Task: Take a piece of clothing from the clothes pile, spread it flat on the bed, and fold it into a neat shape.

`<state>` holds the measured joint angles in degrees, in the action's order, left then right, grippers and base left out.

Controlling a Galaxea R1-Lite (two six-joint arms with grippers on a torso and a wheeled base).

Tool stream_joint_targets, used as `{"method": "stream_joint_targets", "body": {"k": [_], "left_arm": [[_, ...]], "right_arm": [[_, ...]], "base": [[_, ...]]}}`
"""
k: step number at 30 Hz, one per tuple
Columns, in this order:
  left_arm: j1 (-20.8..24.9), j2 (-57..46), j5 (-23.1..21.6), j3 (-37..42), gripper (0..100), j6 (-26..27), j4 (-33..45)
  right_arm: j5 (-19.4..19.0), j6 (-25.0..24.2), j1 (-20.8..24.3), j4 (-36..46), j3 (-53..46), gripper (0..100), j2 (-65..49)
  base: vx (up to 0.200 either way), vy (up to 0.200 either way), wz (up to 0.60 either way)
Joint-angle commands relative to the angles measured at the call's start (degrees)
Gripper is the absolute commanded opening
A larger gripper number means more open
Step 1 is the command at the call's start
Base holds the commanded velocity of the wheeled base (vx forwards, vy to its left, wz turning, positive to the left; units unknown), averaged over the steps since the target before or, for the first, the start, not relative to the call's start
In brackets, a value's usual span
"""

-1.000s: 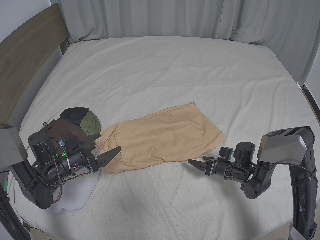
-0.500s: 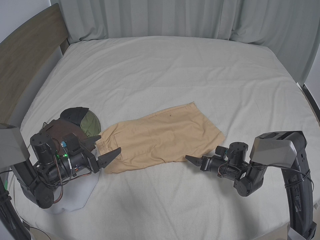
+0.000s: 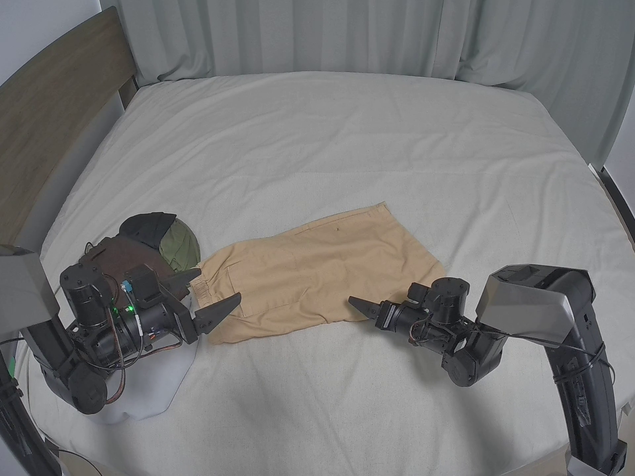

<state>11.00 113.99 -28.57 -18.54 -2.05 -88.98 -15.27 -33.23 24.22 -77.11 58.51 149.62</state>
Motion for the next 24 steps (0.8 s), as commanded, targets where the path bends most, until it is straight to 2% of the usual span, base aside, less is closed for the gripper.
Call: {"method": "stream_joint_targets", "body": {"k": [1,10,11,15,24], "left_arm": [[0.2,0.0,0.0,0.1,100,0.0,-0.1],[0.1,0.3,-0.4,-1.3,100,-0.2,-0.1],[0.1,0.4,-0.7,-1.6,100,-0.2,-0.1],[-0.4,0.4,-3.7,-2.4,100,-0.5,-0.1],[-0.3,0.9,-3.9,-2.2,100,-1.6,-0.1]], "right_arm": [[0.0,-0.1,0.3,0.0,0.7,100,0.9],[0.1,-0.9,0.2,-0.4,0.7,100,1.0],[0.1,-0.9,0.2,-0.5,0.6,0,1.0],[0.1,-0.9,0.2,-0.7,0.5,0,1.0],[0.1,-1.0,0.2,-2.1,-0.9,0,0.5]], "base": [[0.0,0.0,0.0],[0.0,0.0,0.0],[0.0,0.0,0.0],[0.0,0.0,0.0],[0.0,0.0,0.0]]}}
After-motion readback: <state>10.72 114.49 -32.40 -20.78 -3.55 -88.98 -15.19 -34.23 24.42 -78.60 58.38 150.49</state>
